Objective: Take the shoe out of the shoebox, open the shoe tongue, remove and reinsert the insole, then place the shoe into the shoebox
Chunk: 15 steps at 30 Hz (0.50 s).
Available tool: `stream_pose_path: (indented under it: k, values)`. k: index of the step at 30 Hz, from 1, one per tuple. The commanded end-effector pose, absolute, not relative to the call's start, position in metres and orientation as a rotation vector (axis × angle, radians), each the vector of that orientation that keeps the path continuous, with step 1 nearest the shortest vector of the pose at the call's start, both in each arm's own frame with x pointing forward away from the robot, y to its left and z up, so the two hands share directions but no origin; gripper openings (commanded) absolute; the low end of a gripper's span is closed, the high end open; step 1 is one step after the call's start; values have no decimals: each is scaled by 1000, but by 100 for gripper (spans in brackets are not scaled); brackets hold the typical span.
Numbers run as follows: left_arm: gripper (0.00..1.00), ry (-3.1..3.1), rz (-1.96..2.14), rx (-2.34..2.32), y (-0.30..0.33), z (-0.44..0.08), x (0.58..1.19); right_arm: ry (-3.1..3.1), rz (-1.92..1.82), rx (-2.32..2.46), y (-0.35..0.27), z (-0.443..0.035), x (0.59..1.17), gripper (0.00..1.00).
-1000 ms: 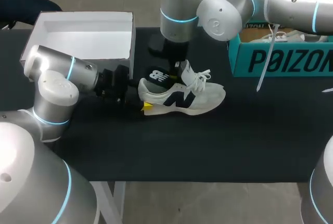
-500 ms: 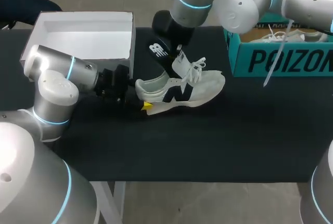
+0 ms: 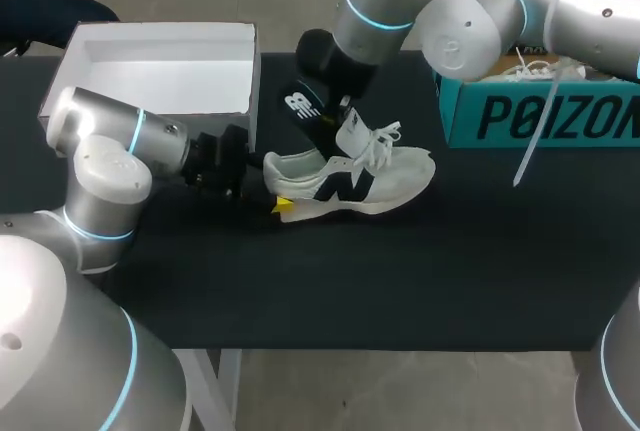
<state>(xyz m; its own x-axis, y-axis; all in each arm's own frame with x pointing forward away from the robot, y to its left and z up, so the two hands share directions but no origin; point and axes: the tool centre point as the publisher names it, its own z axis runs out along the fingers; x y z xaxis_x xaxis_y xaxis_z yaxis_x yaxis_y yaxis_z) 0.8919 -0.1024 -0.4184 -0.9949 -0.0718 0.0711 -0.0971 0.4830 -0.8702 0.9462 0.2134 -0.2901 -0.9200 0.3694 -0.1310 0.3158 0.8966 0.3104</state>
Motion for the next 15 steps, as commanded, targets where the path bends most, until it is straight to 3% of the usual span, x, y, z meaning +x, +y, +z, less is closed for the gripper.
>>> stream_pose_path:
  k: [1,15]
  values:
    - [0,-2686,1573,154,-103,-419,893,2892,433,526,224,-306,957,0]
    - [0,-2686,1573,154,-103,-419,893,2903,548,502,253,-320,977,0]
